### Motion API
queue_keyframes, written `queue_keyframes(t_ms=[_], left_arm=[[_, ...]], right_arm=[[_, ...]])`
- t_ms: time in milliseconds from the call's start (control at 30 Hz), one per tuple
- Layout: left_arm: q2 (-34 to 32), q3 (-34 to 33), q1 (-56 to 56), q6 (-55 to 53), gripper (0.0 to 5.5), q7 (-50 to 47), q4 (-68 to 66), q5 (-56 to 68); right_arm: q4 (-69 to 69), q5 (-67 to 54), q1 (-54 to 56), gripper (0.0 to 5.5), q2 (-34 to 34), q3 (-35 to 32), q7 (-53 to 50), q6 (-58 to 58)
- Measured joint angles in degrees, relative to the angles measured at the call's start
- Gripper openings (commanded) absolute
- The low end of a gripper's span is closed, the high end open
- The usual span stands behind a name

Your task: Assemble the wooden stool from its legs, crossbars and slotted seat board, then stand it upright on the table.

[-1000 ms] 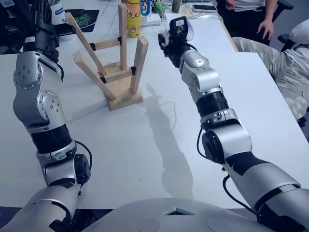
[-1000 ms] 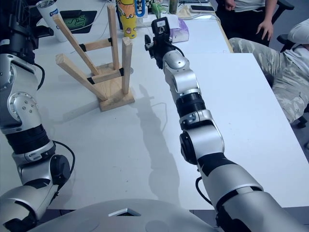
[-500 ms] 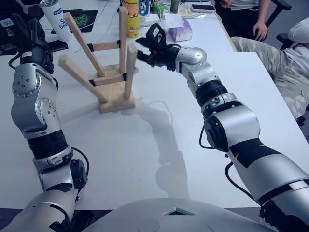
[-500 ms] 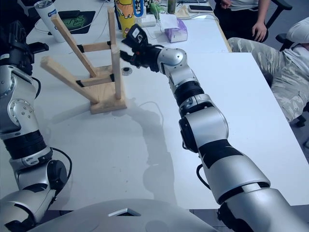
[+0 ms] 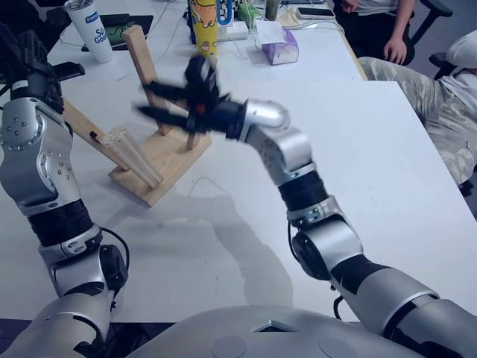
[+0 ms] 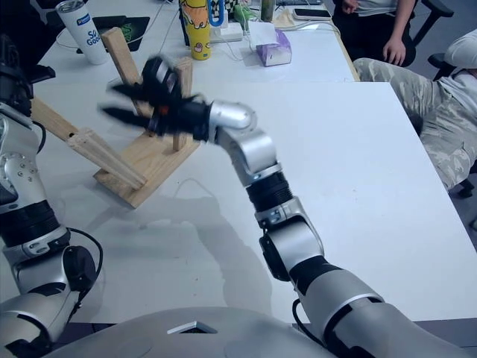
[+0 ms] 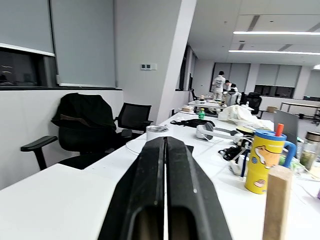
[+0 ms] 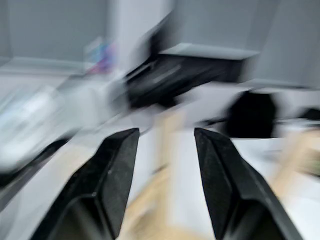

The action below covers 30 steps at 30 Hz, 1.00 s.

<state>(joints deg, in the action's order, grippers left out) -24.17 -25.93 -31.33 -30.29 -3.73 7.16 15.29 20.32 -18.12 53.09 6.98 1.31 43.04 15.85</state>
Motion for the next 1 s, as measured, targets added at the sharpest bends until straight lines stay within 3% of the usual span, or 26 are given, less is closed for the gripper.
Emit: queue_keyframes(t_ms=[100,200,367,500,833,900,1000], left_arm=[[-0.3,-0.3,0.1,0.1,0.01,0.0,0.1,0.0],[-0.9,-1.2,0.6,0.3,0.01,-0.2,0.1,-0.3],[-1.0,-1.8,1.8,0.6,0.01,-0.7,0.5,-0.9],[-2.5,-3.9,3.0,4.5,0.01,-1.5,-4.2,-3.1],[-7.9,-5.0,6.0,2.0,0.01,0.6,-8.5,-4.6],[-11.2,-4.0,8.8,-0.3,0.01,3.9,-7.8,-4.9],[-10.4,-2.8,19.4,-4.7,0.01,6.7,-12.5,-5.9]], right_arm=[[3.6,-1.5,10.9,2.06,-1.7,-8.1,-10.8,-3.5],[10.7,2.2,18.5,2.06,-7.3,-10.6,-18.0,-9.8],[33.5,15.5,20.6,2.06,-14.1,-3.3,-23.6,-11.9],[46.9,23.7,19.4,2.06,-14.0,4.0,-20.7,-15.9],[53.9,28.4,19.2,2.06,-9.0,7.0,-19.5,-22.1],[54.1,28.5,18.9,2.06,-9.2,6.8,-19.4,-23.2],[54.1,28.6,17.2,2.06,-9.9,6.7,-17.9,-24.5]])
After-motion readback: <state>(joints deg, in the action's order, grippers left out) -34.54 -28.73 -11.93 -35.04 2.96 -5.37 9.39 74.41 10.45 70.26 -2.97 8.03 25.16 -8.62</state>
